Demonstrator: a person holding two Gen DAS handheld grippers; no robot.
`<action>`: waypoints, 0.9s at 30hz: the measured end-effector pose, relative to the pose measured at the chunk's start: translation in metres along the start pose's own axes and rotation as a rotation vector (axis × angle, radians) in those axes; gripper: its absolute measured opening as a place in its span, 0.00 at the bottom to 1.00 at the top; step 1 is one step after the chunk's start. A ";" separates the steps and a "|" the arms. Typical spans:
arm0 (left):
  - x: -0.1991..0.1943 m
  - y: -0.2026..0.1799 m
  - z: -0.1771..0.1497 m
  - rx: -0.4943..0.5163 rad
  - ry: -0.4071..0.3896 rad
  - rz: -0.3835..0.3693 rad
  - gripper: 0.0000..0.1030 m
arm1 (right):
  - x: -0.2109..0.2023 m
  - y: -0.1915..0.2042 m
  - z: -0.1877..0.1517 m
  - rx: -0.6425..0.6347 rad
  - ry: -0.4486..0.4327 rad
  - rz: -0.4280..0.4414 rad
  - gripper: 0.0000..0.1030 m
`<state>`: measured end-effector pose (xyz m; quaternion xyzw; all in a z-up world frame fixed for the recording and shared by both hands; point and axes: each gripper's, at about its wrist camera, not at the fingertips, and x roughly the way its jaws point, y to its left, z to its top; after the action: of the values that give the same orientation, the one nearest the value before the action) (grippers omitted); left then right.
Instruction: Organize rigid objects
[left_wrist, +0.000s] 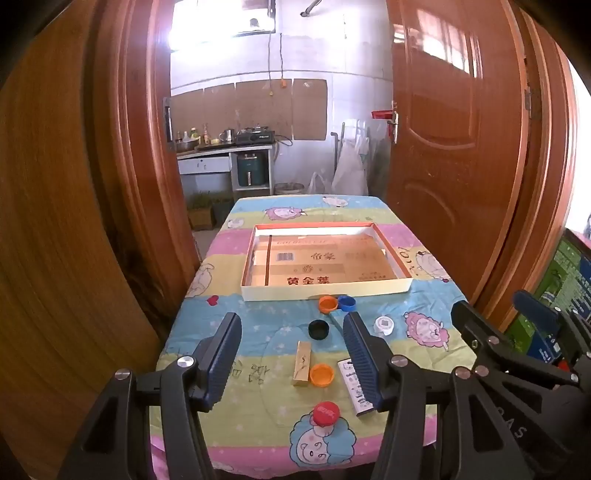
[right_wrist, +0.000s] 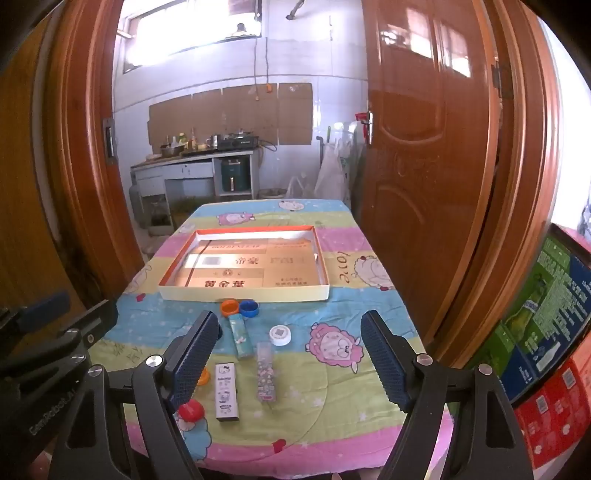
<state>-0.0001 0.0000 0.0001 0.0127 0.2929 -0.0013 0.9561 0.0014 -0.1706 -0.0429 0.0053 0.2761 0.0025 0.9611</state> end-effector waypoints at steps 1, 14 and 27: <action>0.000 0.000 0.000 -0.004 -0.001 0.000 0.56 | 0.000 0.000 0.000 0.001 0.002 0.000 0.78; -0.002 0.000 0.002 -0.020 0.005 -0.009 0.56 | 0.000 0.000 0.000 0.000 -0.002 0.001 0.78; -0.005 0.004 0.004 -0.045 -0.015 -0.004 0.56 | 0.002 0.004 0.000 -0.007 0.008 0.012 0.78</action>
<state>-0.0022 0.0041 0.0068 -0.0094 0.2858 0.0033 0.9582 0.0035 -0.1661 -0.0439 0.0037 0.2797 0.0091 0.9600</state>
